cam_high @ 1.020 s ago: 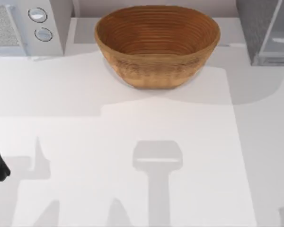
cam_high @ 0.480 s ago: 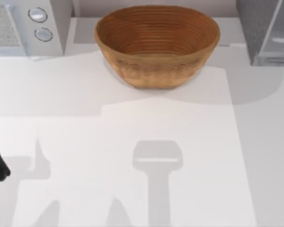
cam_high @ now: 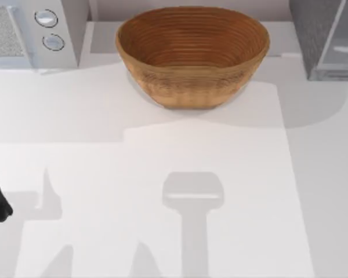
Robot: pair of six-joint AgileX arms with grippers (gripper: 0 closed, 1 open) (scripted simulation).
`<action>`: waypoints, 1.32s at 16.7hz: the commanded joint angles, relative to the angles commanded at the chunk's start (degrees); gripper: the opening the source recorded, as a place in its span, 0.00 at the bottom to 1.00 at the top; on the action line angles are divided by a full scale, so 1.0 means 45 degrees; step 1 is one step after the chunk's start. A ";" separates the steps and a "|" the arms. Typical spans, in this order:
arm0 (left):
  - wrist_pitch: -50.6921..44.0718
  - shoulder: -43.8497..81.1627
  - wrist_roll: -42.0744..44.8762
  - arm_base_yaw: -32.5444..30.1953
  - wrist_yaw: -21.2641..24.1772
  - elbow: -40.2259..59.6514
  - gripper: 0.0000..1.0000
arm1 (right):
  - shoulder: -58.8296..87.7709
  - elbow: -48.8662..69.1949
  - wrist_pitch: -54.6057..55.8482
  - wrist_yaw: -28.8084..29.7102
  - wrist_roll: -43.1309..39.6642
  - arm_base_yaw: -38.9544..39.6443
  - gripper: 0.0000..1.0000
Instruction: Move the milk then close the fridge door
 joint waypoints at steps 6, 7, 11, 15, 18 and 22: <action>0.0000 0.0000 0.0000 0.0000 0.0000 0.0000 1.00 | 0.4777 0.1853 0.0111 -0.2567 -0.5017 -0.4302 1.00; 0.0000 0.0000 0.0000 0.0000 0.0000 0.0000 1.00 | 0.5792 0.2218 0.0122 -0.3070 -0.6054 -0.5229 1.00; 0.0000 0.0000 0.0000 0.0000 0.0000 0.0000 1.00 | 1.0233 0.3734 0.0139 -0.5142 -1.0519 -0.9296 1.00; 0.0000 0.0000 0.0000 0.0000 0.0000 0.0000 1.00 | 1.4854 0.5202 0.0096 -0.7152 -1.5053 -1.3504 1.00; 0.0000 0.0000 0.0000 0.0000 0.0000 0.0000 1.00 | 1.8135 0.6170 0.0030 -0.8522 -1.8194 -1.6451 1.00; 0.0000 0.0000 0.0000 0.0000 0.0000 0.0000 1.00 | 2.1823 0.7183 -0.0069 -1.0032 -2.1644 -1.9702 1.00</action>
